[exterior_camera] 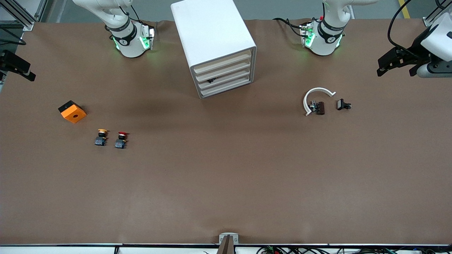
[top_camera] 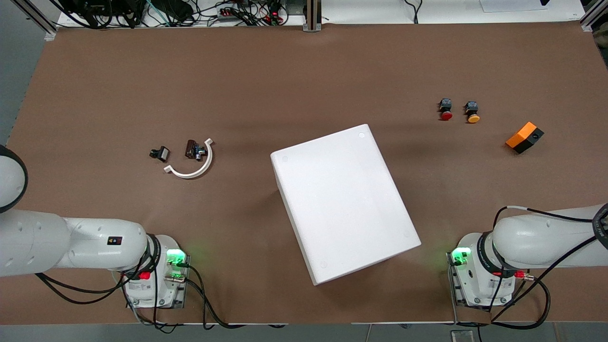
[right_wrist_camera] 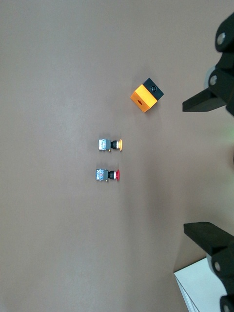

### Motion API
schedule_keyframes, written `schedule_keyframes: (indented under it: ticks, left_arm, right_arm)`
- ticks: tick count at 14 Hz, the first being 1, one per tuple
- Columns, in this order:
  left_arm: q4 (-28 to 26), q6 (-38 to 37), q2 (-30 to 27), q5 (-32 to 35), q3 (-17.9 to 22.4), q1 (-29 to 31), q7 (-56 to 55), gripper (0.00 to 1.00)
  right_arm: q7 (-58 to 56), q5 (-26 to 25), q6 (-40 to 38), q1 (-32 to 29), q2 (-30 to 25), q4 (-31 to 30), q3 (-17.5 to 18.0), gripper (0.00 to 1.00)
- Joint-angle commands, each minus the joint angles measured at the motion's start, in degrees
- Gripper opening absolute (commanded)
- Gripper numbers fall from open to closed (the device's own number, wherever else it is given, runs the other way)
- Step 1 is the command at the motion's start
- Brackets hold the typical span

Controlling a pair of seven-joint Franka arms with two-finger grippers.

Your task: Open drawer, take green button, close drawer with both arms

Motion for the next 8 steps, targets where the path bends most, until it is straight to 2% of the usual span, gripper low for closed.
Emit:
schedule_keyframes:
  ticks: [1,8]
  left_arm:
    - [1.2,-0.9,0.4,-0.5,-0.2,0.2,0.3,1.00]
    - [0.7,-1.7,1.9,-0.6,0.0,0.5,-0.1,1.00]
  right_arm:
    - [-0.2,-0.8,0.4,-0.3,-1.4,-1.3,0.2,1.00]
    - [-0.2,-0.8,0.4,-0.2,-1.4,-1.3,0.3,1.00]
